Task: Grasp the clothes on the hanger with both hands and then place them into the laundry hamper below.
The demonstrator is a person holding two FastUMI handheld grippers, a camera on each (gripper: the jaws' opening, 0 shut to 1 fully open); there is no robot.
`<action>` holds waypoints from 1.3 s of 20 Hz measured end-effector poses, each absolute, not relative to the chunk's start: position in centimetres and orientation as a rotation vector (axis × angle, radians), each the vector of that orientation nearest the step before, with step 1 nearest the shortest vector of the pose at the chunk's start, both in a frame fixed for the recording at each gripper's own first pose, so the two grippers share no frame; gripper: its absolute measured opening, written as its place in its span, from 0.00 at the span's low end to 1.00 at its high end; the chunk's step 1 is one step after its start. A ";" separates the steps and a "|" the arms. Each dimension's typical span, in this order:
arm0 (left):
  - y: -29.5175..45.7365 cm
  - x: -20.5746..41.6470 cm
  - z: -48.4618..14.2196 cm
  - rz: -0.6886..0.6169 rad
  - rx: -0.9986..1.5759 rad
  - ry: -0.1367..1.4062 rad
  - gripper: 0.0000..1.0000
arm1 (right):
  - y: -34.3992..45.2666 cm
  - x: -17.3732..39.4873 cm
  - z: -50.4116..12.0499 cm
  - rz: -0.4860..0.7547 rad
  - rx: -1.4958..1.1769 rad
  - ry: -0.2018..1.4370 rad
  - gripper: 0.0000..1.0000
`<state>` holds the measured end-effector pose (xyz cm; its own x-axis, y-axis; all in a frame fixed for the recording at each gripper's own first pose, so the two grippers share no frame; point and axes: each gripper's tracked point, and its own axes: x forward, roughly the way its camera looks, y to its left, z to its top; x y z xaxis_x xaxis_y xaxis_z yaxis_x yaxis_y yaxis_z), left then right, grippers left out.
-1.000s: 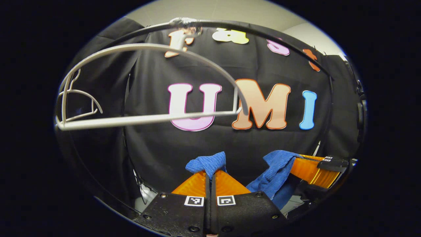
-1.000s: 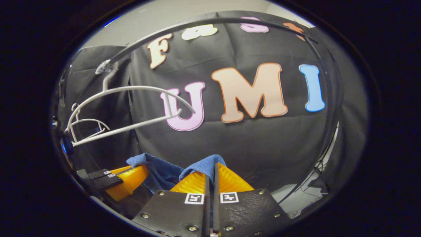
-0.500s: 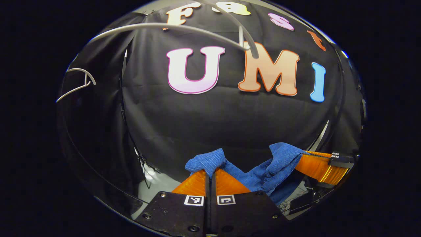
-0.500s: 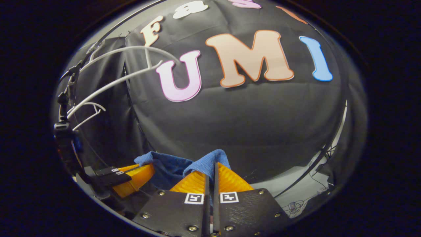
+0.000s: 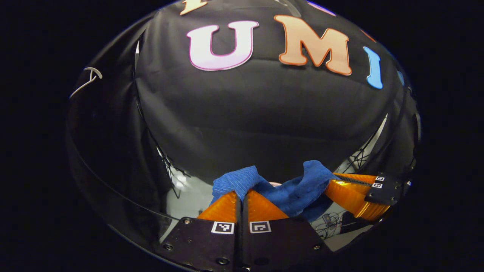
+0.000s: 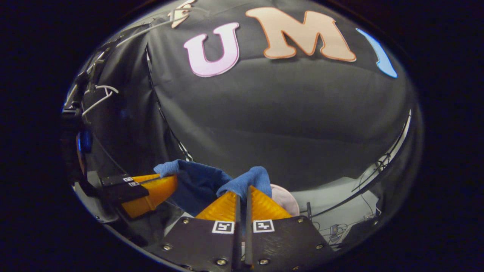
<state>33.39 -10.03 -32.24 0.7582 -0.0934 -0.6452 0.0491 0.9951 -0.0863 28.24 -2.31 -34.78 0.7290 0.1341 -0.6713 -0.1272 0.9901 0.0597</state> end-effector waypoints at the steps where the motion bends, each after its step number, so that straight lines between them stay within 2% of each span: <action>1: -9.9 33.5 -32.9 -0.077 -0.061 0.718 0.01 | -2.1 28.4 -35.2 0.151 0.028 0.745 0.04; 5: -10.0 32.5 -36.8 -0.086 -0.092 0.838 0.01 | -2.5 28.5 -36.0 0.148 0.006 0.759 0.04; 11: -12.2 29.6 -43.8 -0.167 -0.088 1.100 0.01 | -3.1 28.3 -38.1 0.122 0.017 0.828 0.04; 12: -12.8 29.6 -44.0 -0.178 -0.089 1.120 0.04 | -3.3 28.2 -38.5 0.119 0.020 0.838 0.04; 13: -13.0 30.1 -43.5 -0.194 -0.084 1.120 0.10 | -3.6 27.9 -39.0 0.115 0.018 0.848 0.04; 14: -13.2 30.8 -43.5 -0.206 -0.080 1.116 0.12 | -4.0 27.7 -39.4 0.108 0.013 0.857 0.04; 18: -12.6 31.2 -43.5 -0.161 -0.104 1.112 0.70 | -5.1 26.1 -40.2 0.081 0.015 0.889 0.04; 20: -12.3 31.2 -43.5 -0.154 -0.115 1.099 0.75 | -5.1 25.8 -40.6 0.074 0.014 0.897 0.05; 23: -12.0 30.6 -42.7 -0.149 -0.120 1.087 0.99 | -5.0 25.3 -40.7 0.065 0.000 0.901 0.07; 25: -12.0 30.1 -42.3 -0.150 -0.127 1.082 0.98 | -4.7 24.9 -40.6 0.058 -0.011 0.904 0.11; 26: -11.9 29.9 -42.2 -0.156 -0.131 1.082 0.98 | -4.6 24.7 -40.6 0.055 -0.018 0.905 0.21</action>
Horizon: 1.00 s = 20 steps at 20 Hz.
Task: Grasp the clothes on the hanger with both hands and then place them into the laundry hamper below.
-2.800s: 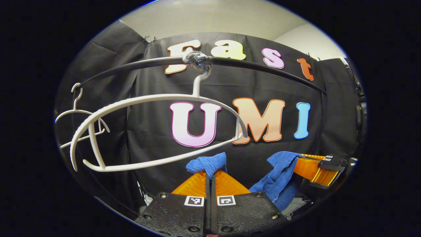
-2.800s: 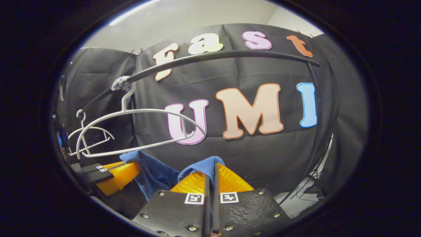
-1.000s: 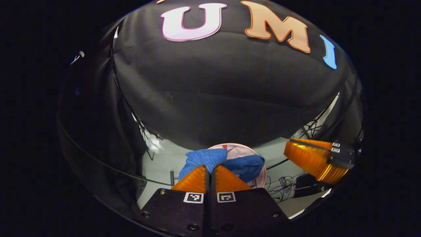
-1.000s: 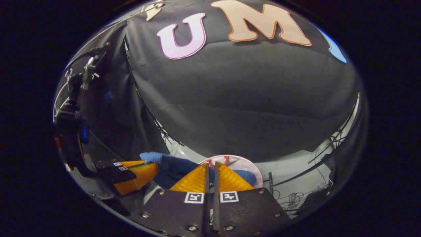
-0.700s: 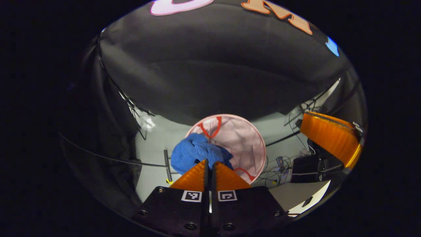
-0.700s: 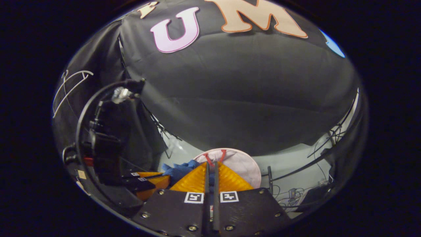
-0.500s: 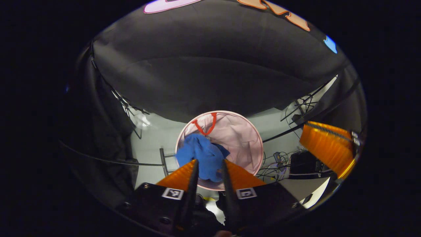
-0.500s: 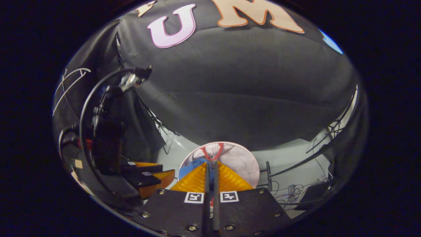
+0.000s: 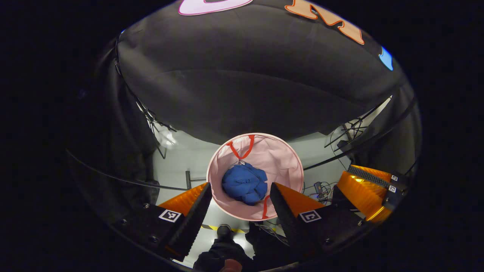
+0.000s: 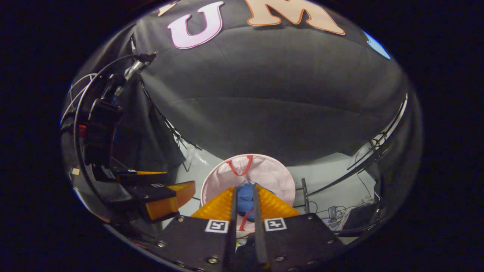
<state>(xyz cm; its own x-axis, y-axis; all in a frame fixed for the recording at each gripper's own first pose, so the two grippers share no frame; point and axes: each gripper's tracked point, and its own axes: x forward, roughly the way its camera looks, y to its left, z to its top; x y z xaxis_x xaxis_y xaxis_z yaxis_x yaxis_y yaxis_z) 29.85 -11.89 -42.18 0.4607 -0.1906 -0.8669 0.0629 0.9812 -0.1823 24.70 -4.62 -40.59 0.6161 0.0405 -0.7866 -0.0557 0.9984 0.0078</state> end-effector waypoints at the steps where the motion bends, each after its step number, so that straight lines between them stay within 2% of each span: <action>1: -11.9 29.9 -41.8 -0.161 -0.132 1.069 0.98 | -4.4 24.3 -40.7 0.050 -0.030 0.906 0.25; 2: -11.5 29.8 -41.4 -0.164 -0.125 1.060 0.98 | -4.0 24.0 -40.8 0.057 -0.032 0.911 0.26; 3: -11.2 29.4 -41.2 -0.168 -0.120 1.048 0.98 | -3.5 23.6 -40.7 0.067 -0.031 0.920 0.36; 6: -10.7 28.2 -40.6 -0.175 -0.112 1.023 0.98 | -2.8 22.5 -40.3 0.038 -0.042 0.915 0.95; 7: -10.5 27.8 -39.9 -0.180 -0.116 1.010 0.98 | -2.6 22.1 -40.2 0.020 -0.046 0.908 0.99; 20: -5.9 25.3 -34.8 -0.258 -0.083 0.867 0.99 | -0.5 18.4 -33.9 -0.174 -0.023 0.774 1.00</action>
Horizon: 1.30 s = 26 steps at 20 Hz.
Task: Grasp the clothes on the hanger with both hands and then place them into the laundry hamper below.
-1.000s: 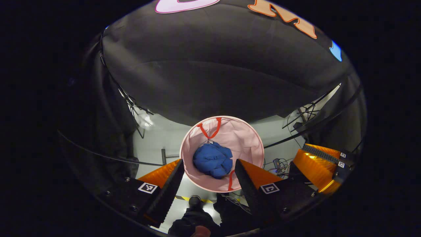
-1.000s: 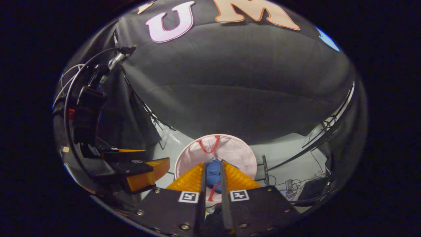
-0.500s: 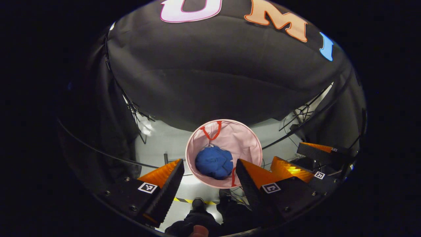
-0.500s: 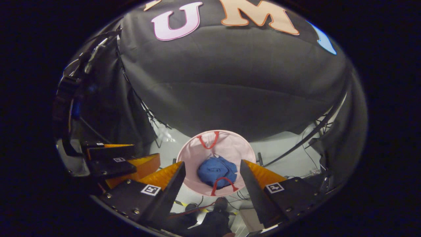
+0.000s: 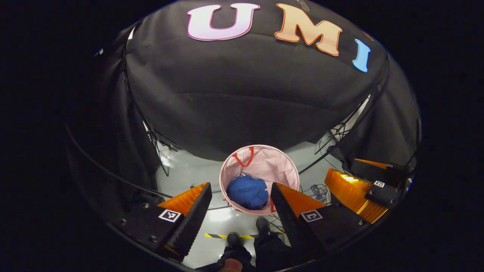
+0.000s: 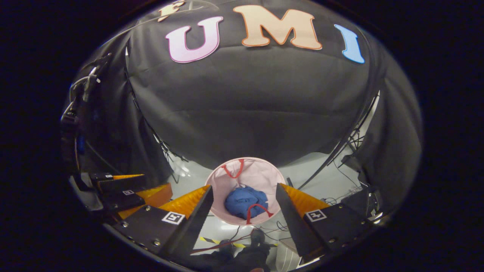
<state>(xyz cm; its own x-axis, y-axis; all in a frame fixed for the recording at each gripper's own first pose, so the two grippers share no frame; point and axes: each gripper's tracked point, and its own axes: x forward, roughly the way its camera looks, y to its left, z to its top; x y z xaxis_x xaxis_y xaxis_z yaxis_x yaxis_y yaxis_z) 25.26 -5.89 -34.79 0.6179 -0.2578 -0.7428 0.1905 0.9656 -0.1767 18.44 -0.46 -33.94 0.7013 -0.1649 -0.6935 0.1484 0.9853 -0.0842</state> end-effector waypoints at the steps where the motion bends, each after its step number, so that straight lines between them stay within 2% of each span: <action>1: -5.7 25.2 -34.7 -0.265 -0.078 0.857 0.99 | -0.3 18.1 -33.4 -0.182 -0.019 0.764 1.00; 6: -5.5 23.6 -33.3 -0.287 -0.082 0.841 1.00 | 0.0 16.4 -31.6 -0.217 -0.006 0.739 1.00; 15: -5.2 21.7 -30.3 -0.269 -0.043 0.781 0.99 | -1.2 13.7 -27.7 -0.196 -0.040 0.655 1.00; 16: -5.3 21.4 -29.8 -0.259 -0.041 0.774 0.99 | -1.4 13.3 -27.1 -0.191 -0.049 0.651 0.95; 17: -5.5 21.2 -29.4 -0.254 -0.043 0.765 0.99 | -1.7 12.6 -26.8 -0.185 -0.053 0.653 1.00; 18: -5.9 21.0 -28.9 -0.249 -0.042 0.764 0.99 | -1.8 12.1 -26.6 -0.180 -0.052 0.652 0.95; 19: -6.2 20.6 -28.6 -0.247 -0.043 0.753 0.99 | -1.8 11.7 -26.4 -0.173 -0.047 0.652 1.00; 20: -6.7 20.3 -28.2 -0.243 -0.042 0.750 0.99 | -1.9 11.3 -26.3 -0.167 -0.046 0.651 1.00; 21: -7.1 20.1 -27.9 -0.242 -0.041 0.746 0.99 | -2.2 10.6 -26.2 -0.164 -0.047 0.653 0.95; 22: -7.6 19.8 -27.6 -0.247 -0.038 0.742 0.99 | -2.4 10.2 -25.9 -0.158 -0.047 0.652 1.00; 26: -8.6 19.7 -25.0 -0.231 -0.054 0.686 0.98 | -2.8 9.7 -23.5 -0.138 -0.033 0.584 0.99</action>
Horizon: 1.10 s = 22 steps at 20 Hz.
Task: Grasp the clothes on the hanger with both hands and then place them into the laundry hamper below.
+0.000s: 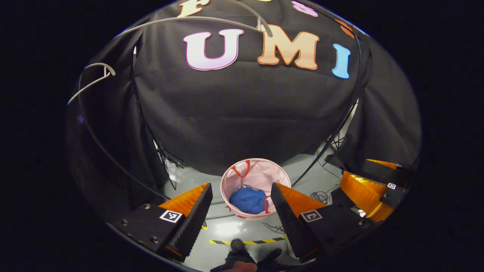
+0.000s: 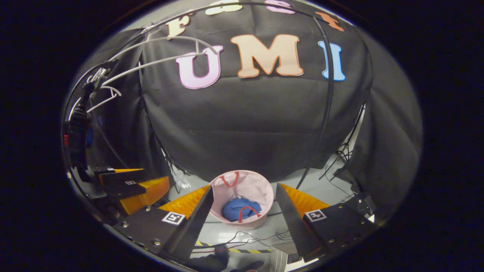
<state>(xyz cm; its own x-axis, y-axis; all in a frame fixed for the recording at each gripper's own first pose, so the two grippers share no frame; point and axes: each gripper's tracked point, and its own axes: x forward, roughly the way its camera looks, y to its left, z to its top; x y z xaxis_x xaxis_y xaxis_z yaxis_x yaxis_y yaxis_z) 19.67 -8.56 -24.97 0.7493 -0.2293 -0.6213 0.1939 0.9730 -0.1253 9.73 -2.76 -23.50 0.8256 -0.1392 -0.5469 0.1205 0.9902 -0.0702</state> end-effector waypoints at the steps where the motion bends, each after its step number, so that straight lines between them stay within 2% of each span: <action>1: -8.6 19.7 -24.4 -0.227 -0.050 0.668 0.98 | -3.0 9.5 -23.1 -0.135 -0.037 0.574 1.00; 5: -8.9 19.3 -21.6 -0.211 -0.020 0.602 1.00 | -4.4 8.3 -21.5 -0.146 -0.045 0.513 1.00; 7: -8.9 19.2 -20.2 -0.202 -0.020 0.561 0.96 | -5.2 8.2 -20.4 -0.159 -0.041 0.476 1.00; 13: -9.2 19.0 -14.5 -0.196 -0.022 0.403 0.98 | -6.4 7.2 -16.0 -0.171 -0.089 0.372 0.99; 14: -9.4 18.9 -13.4 -0.196 -0.030 0.374 0.98 | -6.2 7.0 -15.2 -0.167 -0.090 0.356 0.94; 17: -9.4 18.3 -10.2 -0.201 -0.026 0.287 0.97 | -6.4 6.2 -12.8 -0.174 -0.094 0.288 0.94; 18: -9.4 17.9 -9.3 -0.203 -0.022 0.265 0.96 | -6.5 5.6 -11.9 -0.178 -0.090 0.260 0.99; 22: -9.1 16.8 -5.8 -0.196 -0.006 0.181 0.95 | -5.3 4.2 -8.1 -0.161 -0.064 0.173 0.99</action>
